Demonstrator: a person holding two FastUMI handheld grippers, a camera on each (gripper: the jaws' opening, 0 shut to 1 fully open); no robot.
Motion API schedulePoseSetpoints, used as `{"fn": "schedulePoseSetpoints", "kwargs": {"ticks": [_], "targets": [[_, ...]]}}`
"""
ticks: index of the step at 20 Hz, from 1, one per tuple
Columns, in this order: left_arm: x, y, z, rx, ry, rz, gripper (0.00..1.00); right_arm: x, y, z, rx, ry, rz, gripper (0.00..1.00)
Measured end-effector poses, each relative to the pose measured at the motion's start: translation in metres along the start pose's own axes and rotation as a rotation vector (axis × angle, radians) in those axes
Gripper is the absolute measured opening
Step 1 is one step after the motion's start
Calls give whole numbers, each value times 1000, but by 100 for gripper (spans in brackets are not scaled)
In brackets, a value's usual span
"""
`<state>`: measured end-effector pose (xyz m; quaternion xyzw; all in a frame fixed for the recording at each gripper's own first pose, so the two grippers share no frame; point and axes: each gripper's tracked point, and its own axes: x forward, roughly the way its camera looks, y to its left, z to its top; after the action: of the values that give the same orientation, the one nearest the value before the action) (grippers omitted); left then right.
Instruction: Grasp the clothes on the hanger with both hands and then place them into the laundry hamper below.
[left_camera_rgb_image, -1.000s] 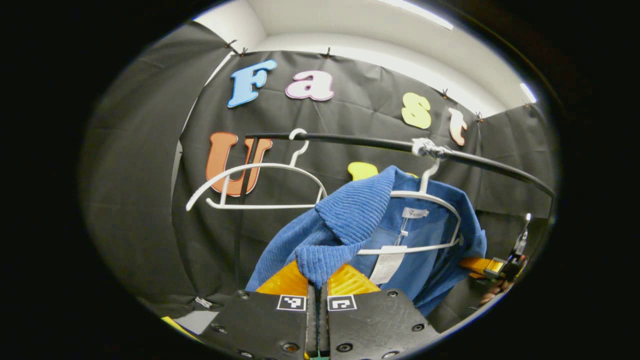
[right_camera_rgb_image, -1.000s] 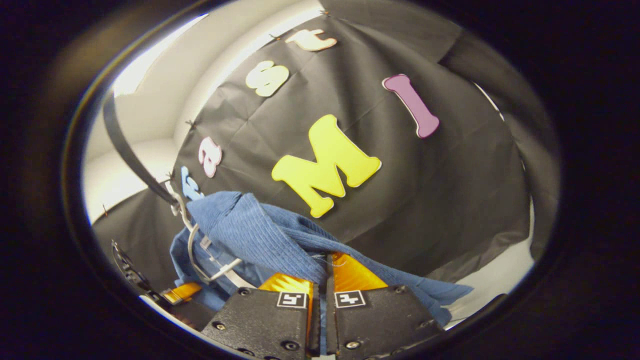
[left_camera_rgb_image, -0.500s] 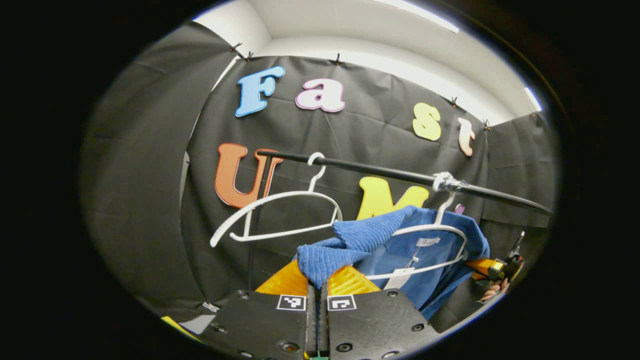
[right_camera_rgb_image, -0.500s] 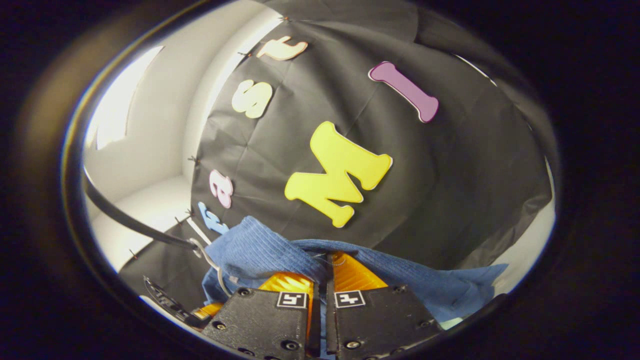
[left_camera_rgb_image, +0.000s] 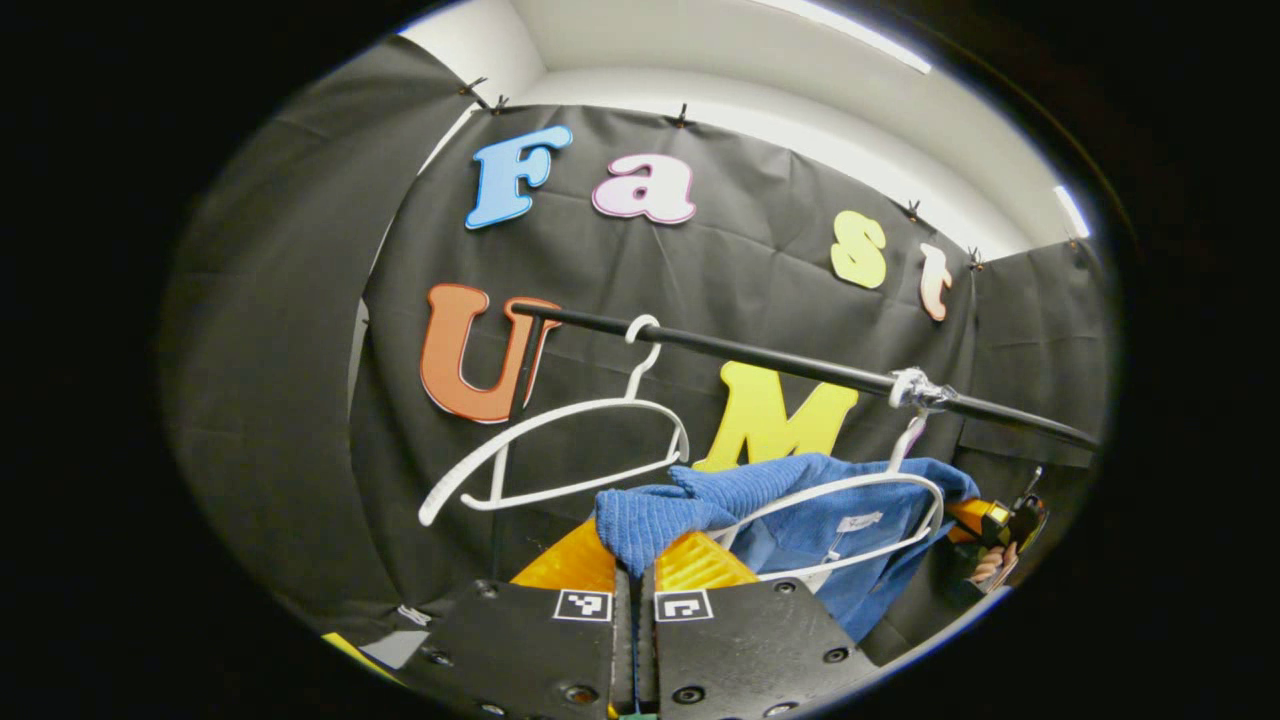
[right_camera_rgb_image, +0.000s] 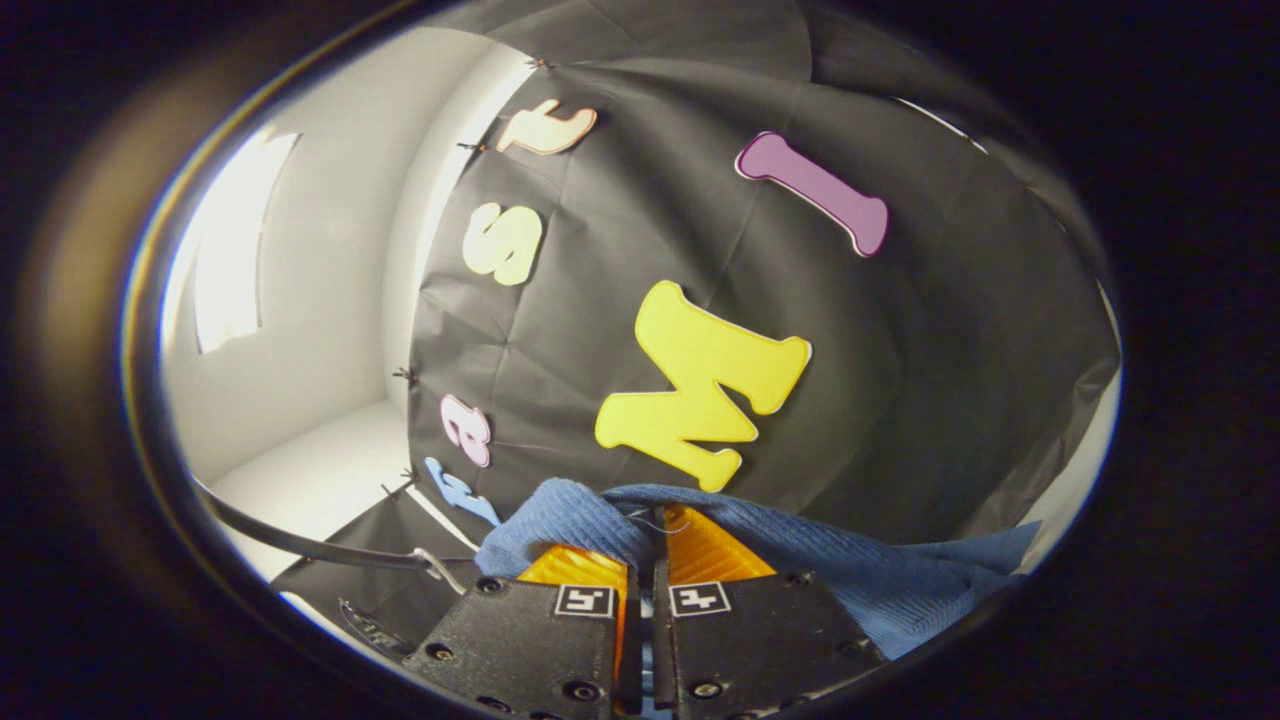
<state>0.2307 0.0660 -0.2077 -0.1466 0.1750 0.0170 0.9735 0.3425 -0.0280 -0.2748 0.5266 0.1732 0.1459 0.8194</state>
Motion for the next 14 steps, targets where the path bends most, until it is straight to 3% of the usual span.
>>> {"fn": "schedulePoseSetpoints", "kwargs": {"ticks": [9,10,14], "targets": [[16,6,-1,3,21,-34,2,24,-23,2,-9,29,-39,7],[19,8,-3,-7,32,-39,7,26,-28,0,-14,33,-53,7],[24,18,-6,-31,64,-68,2,34,-46,-8,-18,65,-92,7]]}}
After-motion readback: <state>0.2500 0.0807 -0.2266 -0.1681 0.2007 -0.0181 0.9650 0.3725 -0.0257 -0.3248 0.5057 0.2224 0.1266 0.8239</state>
